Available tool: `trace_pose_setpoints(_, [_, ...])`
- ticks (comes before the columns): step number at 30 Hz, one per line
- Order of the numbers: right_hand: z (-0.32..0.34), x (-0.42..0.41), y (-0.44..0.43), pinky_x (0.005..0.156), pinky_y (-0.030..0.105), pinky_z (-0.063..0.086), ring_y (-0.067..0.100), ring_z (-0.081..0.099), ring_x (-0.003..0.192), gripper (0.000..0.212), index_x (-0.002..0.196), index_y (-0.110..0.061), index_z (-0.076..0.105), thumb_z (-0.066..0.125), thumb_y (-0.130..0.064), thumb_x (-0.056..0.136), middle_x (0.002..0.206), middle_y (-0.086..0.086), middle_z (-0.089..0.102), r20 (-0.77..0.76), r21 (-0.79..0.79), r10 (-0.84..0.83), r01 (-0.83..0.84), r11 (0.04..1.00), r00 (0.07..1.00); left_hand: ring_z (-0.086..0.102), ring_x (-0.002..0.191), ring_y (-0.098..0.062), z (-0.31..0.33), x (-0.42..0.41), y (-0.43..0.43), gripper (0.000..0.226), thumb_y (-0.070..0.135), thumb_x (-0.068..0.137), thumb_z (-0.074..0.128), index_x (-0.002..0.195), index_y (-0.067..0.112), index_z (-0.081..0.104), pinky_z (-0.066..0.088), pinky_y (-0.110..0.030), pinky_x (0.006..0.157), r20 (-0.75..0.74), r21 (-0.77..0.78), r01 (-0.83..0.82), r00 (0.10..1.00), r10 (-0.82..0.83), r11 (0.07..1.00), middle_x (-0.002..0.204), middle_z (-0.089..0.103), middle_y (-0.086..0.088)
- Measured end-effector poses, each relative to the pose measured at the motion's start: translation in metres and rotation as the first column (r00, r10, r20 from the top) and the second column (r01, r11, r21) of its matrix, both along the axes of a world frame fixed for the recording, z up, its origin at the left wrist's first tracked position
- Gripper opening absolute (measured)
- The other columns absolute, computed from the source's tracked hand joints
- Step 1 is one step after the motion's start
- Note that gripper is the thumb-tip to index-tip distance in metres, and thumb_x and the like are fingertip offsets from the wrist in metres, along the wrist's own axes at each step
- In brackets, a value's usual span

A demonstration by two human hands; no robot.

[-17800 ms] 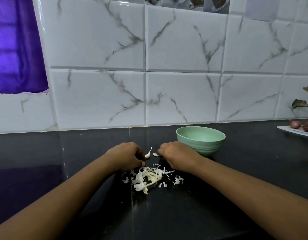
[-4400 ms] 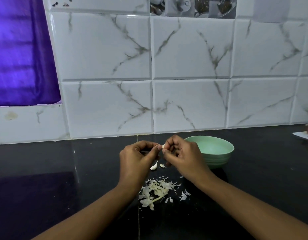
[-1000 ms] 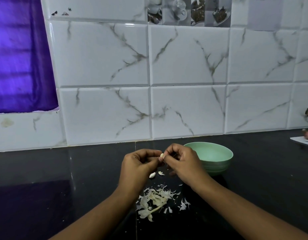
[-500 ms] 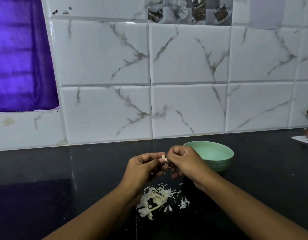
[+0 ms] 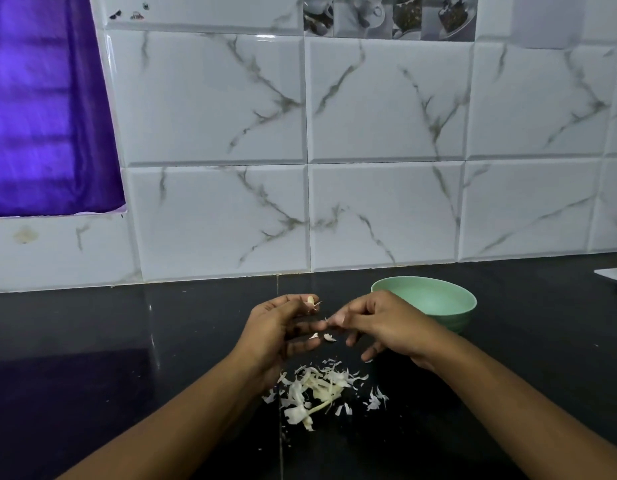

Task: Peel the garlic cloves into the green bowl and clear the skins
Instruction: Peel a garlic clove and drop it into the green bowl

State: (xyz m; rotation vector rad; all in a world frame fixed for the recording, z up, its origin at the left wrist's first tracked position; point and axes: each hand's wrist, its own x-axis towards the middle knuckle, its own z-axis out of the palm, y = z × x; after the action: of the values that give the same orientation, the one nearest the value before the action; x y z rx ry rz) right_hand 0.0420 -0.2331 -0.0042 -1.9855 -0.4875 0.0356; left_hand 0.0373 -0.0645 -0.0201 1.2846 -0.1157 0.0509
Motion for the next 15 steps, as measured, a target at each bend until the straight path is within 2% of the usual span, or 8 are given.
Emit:
trace_pose_setpoints(3, [0.0009,-0.0009,-0.0021,0.049,0.023,0.048,0.001,0.049,0.053,0.005,0.079,-0.013,0.075,0.072,-0.015,0.082,0.055,-0.013,0.061,0.087,-0.108,-0.001,0.010,0.994,0.996,0.061,0.049,-0.013,0.0023,-0.0020,0.0023,0.014,0.005,0.090,0.054,0.087,0.005,0.068,0.049,-0.022,0.042,-0.012,0.065,-0.018,1.000,0.019,0.998,0.073,0.061,-0.004])
trace_pose_setpoints(5, [0.0023,-0.0023,-0.0013,0.047,0.022,0.045,0.004,0.046,0.050,0.013,0.066,-0.021,0.073,0.077,-0.015,0.076,0.046,-0.014,0.057,0.150,-0.126,-0.033,0.053,0.991,0.988,0.057,0.044,-0.012,0.0033,-0.0031,0.0037,0.012,0.004,0.089,0.055,0.086,0.005,0.067,0.045,-0.020,0.038,-0.015,0.102,-0.013,1.000,0.015,0.995,0.071,0.059,-0.003])
trace_pose_setpoints(7, [0.0030,-0.0032,0.0002,0.045,0.020,0.043,0.006,0.047,0.051,0.022,0.056,-0.024,0.068,0.080,-0.016,0.072,0.046,-0.013,0.057,0.199,-0.112,-0.049,0.073,0.991,0.979,0.056,0.043,-0.011,0.0033,-0.0020,0.0056,0.014,0.002,0.088,0.054,0.082,0.006,0.066,0.044,-0.019,0.037,-0.003,0.132,-0.001,1.000,0.001,0.991,0.069,0.060,-0.004])
trace_pose_setpoints(10, [0.0009,-0.0036,0.0012,0.045,0.020,0.045,0.000,0.050,0.048,0.026,0.060,-0.017,0.059,0.082,-0.010,0.070,0.050,-0.010,0.058,0.224,-0.007,-0.050,0.053,0.999,0.973,0.057,0.046,-0.012,0.0017,-0.0013,0.0070,0.015,0.000,0.088,0.055,0.081,0.008,0.065,0.044,-0.020,0.038,0.029,0.181,0.031,0.999,-0.036,0.983,0.068,0.062,-0.004])
trace_pose_setpoints(13, [-0.0004,-0.0032,0.0027,0.051,0.028,0.054,0.008,0.059,0.059,0.026,0.068,-0.017,0.058,0.071,0.004,0.077,0.062,-0.002,0.059,0.207,0.084,-0.014,-0.004,0.996,0.978,0.060,0.050,-0.013,0.0002,-0.0015,0.0081,0.014,0.000,0.088,0.057,0.083,0.009,0.066,0.044,-0.021,0.039,0.057,0.212,0.062,0.996,-0.076,0.975,0.071,0.063,-0.006])
trace_pose_setpoints(15, [-0.0002,-0.0034,0.0037,0.055,0.029,0.054,0.013,0.063,0.063,0.025,0.070,-0.017,0.063,0.062,0.004,0.082,0.068,0.005,0.063,0.189,0.125,-0.029,0.005,0.992,0.982,0.060,0.050,-0.013,0.0000,-0.0022,0.0080,0.015,-0.001,0.088,0.057,0.082,0.009,0.067,0.044,-0.020,0.040,0.071,0.217,0.064,0.994,-0.082,0.974,0.072,0.063,-0.006])
